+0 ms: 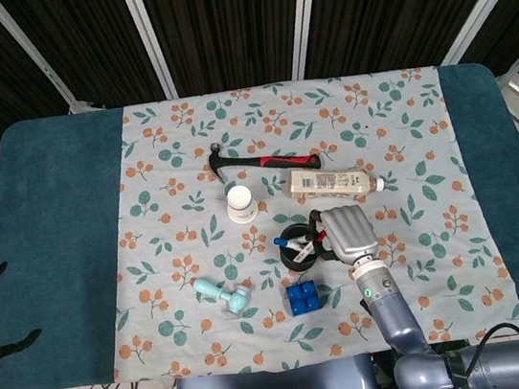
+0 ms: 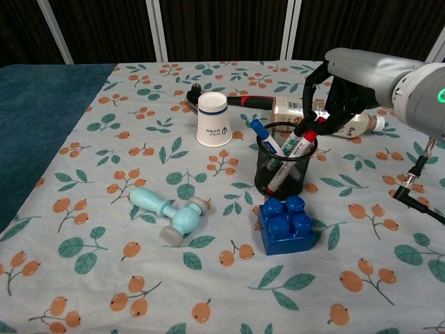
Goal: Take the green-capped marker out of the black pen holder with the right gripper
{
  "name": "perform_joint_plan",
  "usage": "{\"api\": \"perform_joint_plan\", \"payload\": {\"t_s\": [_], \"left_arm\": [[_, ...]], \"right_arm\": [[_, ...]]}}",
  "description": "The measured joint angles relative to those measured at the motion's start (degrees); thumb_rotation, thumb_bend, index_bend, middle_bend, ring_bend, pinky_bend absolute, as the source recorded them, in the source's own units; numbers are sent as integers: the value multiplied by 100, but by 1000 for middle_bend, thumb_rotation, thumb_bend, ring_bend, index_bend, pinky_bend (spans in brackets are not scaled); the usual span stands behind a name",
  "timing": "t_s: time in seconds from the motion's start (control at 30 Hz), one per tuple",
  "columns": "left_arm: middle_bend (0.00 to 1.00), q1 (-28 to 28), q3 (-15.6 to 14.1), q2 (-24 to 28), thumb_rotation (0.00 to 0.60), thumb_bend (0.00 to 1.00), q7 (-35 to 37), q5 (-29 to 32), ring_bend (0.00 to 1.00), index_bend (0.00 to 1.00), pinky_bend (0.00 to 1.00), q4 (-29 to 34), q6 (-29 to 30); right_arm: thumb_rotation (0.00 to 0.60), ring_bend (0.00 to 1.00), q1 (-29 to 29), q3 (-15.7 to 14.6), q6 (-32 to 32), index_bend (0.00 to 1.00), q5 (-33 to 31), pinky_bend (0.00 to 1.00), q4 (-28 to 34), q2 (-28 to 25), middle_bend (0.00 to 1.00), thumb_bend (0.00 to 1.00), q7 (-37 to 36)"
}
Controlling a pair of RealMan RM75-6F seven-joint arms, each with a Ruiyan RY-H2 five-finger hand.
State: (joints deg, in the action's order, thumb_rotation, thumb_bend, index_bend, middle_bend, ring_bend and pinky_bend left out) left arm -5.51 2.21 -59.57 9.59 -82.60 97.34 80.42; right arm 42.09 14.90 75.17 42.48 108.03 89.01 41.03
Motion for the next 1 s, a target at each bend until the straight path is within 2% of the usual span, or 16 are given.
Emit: {"api": "perform_joint_plan", "payload": {"t_s": [1.0], "left_arm": [[0, 6, 2, -5, 600, 0, -15, -5, 0, 0, 0, 9, 22]], "right_arm": [[600, 1000, -26, -101, 45, 603, 7, 1000, -10, -32, 1000, 466, -53]]}}
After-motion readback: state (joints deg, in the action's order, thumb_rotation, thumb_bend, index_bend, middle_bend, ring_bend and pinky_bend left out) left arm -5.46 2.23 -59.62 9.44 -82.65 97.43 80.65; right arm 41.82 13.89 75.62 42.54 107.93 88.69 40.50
